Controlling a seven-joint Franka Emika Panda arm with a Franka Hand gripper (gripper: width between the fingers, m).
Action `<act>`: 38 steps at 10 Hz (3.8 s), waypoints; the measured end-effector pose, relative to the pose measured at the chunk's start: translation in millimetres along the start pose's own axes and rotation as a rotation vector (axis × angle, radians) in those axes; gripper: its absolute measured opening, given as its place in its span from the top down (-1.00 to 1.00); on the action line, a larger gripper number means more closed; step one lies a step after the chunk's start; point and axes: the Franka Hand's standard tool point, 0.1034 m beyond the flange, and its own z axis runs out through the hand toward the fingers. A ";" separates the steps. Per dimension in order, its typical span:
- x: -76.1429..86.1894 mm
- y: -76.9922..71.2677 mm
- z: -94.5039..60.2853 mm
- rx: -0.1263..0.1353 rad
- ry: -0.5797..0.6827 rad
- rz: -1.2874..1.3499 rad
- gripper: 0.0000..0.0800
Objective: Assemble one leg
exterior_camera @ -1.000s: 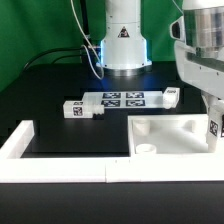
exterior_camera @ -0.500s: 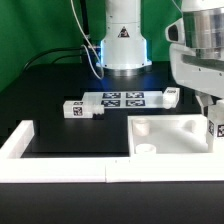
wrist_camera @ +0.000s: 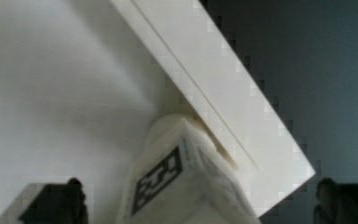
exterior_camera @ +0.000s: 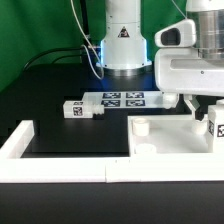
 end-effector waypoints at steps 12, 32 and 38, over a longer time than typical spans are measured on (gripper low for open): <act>6.6 3.3 -0.6 0.012 0.038 0.591 0.28; -5.6 -7.6 2.8 -0.019 0.022 -0.015 -0.09; -3.7 -8.4 4.3 0.019 0.007 0.821 0.27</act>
Offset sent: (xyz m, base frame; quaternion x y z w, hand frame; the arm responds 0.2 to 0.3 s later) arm 0.0000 0.0000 0.0000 0.0000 0.0000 0.0000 1.0000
